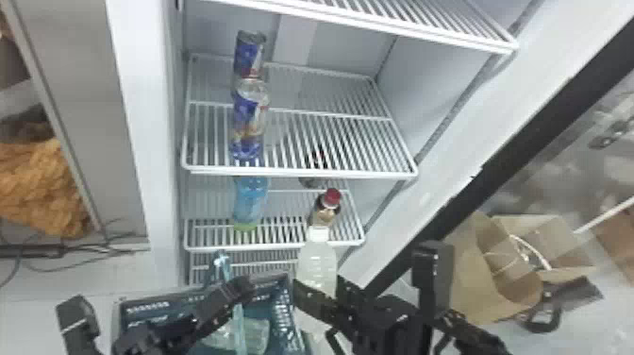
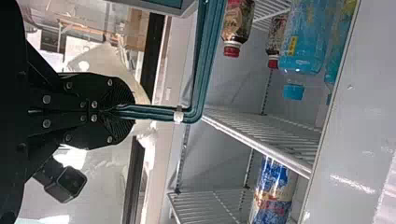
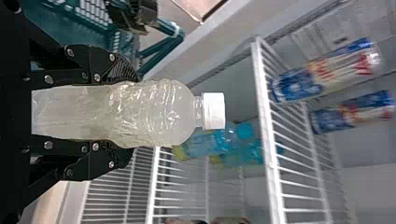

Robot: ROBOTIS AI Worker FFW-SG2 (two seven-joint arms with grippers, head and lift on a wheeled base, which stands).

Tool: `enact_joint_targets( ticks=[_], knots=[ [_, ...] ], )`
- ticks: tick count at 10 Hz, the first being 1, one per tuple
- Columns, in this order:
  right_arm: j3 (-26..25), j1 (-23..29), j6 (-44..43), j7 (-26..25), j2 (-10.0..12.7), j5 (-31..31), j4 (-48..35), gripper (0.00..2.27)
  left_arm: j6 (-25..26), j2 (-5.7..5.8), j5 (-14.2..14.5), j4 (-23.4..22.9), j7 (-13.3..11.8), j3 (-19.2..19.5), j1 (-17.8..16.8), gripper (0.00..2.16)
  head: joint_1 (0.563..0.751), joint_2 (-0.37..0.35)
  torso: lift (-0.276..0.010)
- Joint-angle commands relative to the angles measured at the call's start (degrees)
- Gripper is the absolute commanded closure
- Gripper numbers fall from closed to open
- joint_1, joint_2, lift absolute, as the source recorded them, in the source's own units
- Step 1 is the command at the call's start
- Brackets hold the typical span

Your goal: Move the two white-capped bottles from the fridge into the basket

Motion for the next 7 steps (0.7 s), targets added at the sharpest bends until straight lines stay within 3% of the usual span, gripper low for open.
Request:
enact_joint_targets(
  ticks=[1, 7],
  knots=[
    [0.6, -1.8, 2.5, 0.2, -0.5, 0.1, 1.6, 0.83, 0.1, 0.0, 0.0, 0.0, 0.0, 0.0, -0.1, 1.18, 0.695, -0.35, 0.0],
    [3.0, -6.0, 5.3, 1.3, -2.2, -3.8, 7.4, 0.82, 0.1, 0.0, 0.0, 0.1, 0.1, 0.0, -0.1, 1.18, 0.695, -0.347, 0.0]
  ],
)
